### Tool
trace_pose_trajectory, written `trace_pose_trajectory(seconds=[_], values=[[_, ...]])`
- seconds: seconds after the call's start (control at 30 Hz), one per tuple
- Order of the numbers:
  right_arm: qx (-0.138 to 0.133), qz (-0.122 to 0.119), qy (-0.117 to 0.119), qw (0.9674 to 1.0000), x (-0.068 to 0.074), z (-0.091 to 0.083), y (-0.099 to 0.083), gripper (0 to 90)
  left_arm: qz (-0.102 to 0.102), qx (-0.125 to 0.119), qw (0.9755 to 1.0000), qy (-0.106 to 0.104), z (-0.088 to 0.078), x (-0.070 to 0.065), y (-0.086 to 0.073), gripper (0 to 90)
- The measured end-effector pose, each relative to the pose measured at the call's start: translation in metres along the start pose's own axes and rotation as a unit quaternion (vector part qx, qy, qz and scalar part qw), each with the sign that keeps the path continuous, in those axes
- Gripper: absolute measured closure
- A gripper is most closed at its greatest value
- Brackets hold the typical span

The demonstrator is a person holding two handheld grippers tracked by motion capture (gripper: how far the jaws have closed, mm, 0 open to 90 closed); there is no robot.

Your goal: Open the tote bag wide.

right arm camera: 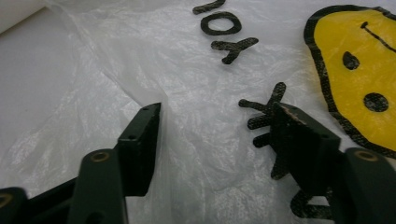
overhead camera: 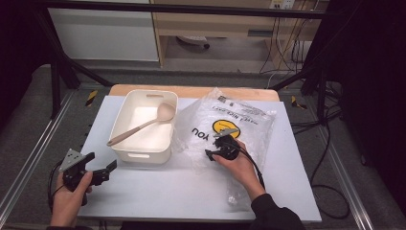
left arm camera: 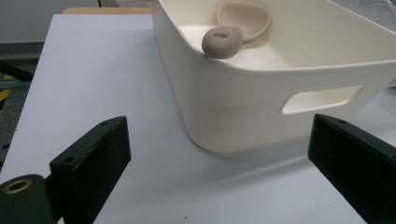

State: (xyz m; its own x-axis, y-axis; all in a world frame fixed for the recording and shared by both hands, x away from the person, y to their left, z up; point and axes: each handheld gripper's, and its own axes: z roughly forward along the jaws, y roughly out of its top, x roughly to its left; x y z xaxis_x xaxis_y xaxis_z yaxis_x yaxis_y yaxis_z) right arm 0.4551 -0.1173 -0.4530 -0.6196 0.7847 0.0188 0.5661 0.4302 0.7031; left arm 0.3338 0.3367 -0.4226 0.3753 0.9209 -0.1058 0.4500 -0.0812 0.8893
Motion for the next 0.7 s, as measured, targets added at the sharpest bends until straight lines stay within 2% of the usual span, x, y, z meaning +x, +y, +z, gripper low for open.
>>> trace_pose_trajectory(seconds=[0.3,0.37,0.7], values=[[-0.010,0.023,-0.007,0.9996,-0.013,-0.002,0.000,68.4,0.000,0.001,1.0000,0.001,0.000,0.000,0.000,5.4],[-0.012,0.032,-0.007,0.9994,-0.015,-0.002,-0.001,72.8,0.000,0.001,1.0000,0.000,0.000,0.000,0.000,5.4],[-0.019,0.043,-0.009,0.9988,-0.020,-0.002,-0.002,90.0,-0.001,-0.001,1.0000,0.000,0.000,0.000,0.000,5.5]])
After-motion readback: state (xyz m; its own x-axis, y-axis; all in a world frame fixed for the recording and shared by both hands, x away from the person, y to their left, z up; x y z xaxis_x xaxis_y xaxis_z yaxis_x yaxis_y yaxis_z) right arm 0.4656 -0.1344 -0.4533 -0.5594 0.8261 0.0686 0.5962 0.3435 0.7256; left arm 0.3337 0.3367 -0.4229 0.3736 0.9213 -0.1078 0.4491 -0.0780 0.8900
